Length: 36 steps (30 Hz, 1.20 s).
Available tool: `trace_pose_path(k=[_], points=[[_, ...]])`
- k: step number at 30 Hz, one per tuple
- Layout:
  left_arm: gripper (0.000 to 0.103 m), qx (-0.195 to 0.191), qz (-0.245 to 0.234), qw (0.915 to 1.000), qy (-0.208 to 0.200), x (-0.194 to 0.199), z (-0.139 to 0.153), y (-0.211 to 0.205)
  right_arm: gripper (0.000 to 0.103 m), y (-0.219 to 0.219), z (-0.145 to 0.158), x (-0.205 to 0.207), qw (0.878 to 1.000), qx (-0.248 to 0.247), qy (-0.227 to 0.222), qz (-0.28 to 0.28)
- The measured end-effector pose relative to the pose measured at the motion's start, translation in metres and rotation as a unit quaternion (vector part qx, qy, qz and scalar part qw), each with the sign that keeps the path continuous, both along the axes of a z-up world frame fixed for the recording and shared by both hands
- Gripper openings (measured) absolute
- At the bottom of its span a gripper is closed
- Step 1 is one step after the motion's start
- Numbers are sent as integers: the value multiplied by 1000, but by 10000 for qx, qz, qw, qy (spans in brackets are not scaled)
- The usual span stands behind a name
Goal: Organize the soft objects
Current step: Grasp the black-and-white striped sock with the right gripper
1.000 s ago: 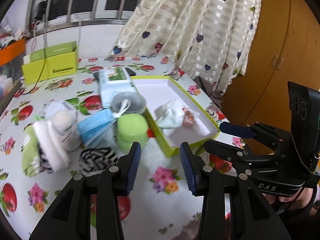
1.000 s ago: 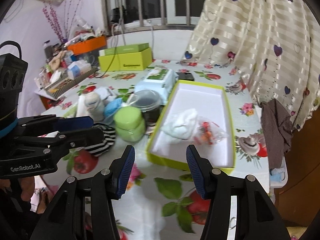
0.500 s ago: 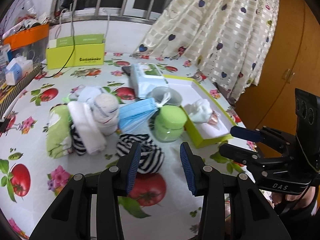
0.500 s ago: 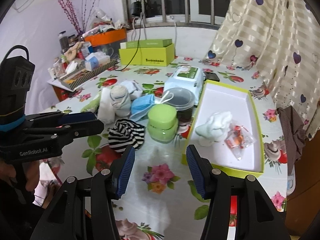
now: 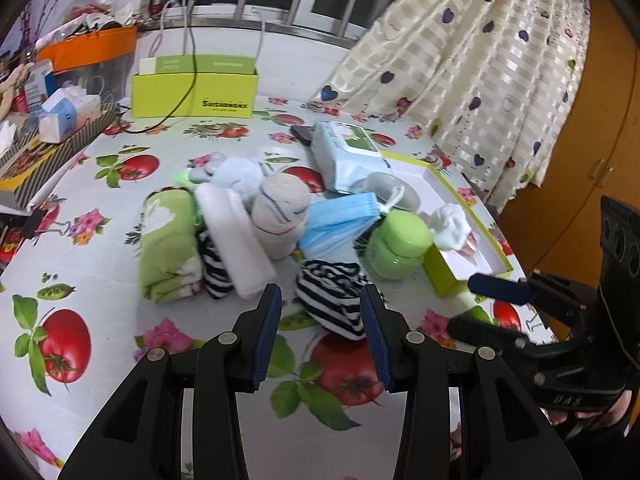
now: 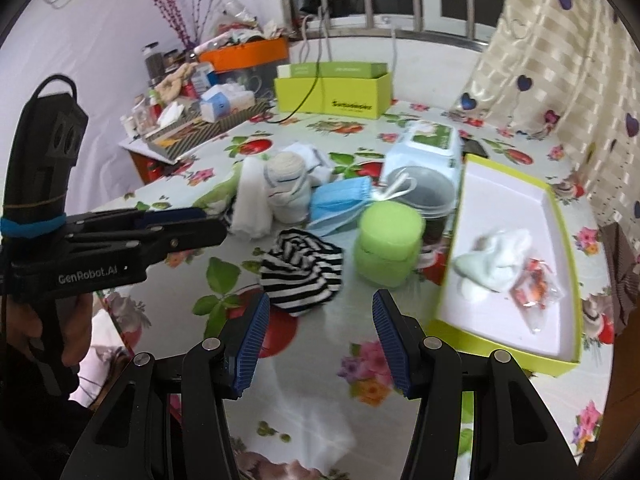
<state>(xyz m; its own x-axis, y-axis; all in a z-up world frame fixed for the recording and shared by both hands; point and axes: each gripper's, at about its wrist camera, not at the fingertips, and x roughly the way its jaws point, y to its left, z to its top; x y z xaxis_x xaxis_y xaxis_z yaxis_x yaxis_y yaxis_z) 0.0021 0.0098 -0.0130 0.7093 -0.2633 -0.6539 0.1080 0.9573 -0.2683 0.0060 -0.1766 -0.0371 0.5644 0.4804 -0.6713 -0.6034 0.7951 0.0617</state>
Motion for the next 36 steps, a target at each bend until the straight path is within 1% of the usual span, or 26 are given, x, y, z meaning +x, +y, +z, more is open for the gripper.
trace_pose_path(k=[5,13,25,32,36], points=[[42,-27,144,9999,7,2,-1,14,55,17,-9,6,9997,1,155,193],[42,-142,331,9994,8,10,-4,31,60,37,-22,19,9990,-13,343,303],[42,-190,437,9987,161,31,-15,41,60,51,-38,37,9987,13,473,164],[42,-159,384,9988,252,46,-21,39,60,57,-44,48,9988,-41,495,47],[42,-139,381,9987,317,55,-25,38,60,57,-51,57,9978,-79,654,-117]])
